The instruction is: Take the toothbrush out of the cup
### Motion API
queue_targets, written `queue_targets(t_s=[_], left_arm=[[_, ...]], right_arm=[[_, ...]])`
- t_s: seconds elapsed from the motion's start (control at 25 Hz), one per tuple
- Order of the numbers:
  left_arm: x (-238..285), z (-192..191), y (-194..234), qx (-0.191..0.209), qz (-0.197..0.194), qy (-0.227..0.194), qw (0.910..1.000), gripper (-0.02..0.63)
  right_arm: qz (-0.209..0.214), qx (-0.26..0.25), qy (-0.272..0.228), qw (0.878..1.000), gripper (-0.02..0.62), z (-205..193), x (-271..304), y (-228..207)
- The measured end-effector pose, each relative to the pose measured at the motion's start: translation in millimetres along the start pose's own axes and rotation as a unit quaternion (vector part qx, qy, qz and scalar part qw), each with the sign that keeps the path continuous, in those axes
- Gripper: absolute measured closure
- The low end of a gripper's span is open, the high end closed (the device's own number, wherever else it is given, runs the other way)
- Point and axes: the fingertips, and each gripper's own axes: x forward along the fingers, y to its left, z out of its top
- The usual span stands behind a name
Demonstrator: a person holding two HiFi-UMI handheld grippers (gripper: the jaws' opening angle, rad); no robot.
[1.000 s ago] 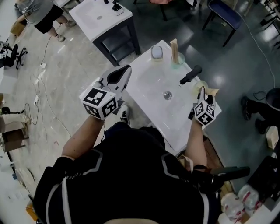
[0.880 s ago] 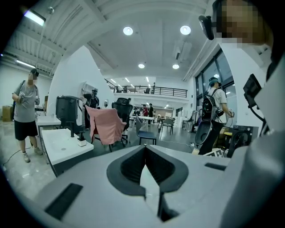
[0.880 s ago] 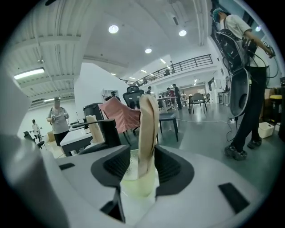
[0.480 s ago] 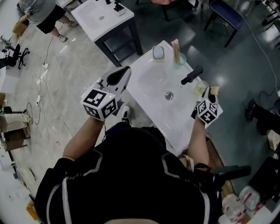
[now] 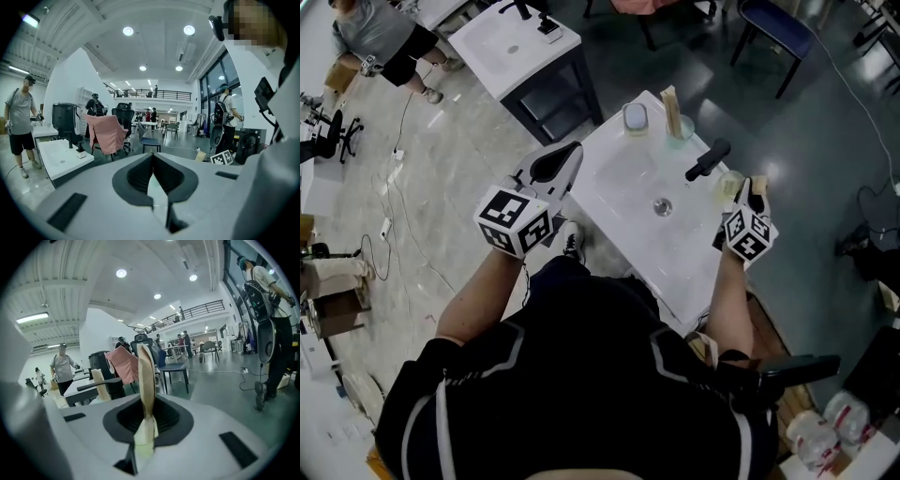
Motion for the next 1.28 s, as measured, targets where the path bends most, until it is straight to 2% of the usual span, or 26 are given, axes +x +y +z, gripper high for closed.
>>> queue_targets(t_s=[0.12,0.36,0.6,1.04,1.28], left_arm=[[5,7,3,-0.006,-0.014,-0.016,0.9998,0.601],[17,26,7,0.014,-0.057,-0.041,0.9974,0.601],[38,35,11,0.001,-0.120,-0.049,0.9916,0.601],[61,53,18,-0.014,-0.182,-0.052,0.9818,0.601],[79,56,12,-0.026,-0.222,-0.046,0.9736,0.601]], right_arm=[[-0.011,0.003,-0.010,1.000,0.554,13,-4,1],[-0.036,-0.002,-0.022,0.999,0.554,37,-23,8],[-0.059,0.001,-0.035,0.998,0.554,62,-48,12],[-0.052,-0.010,-0.057,0.997,0.554,122,-88,59],[-0.063,-0.023,-0.078,0.995,0.554,161,-118,74]])
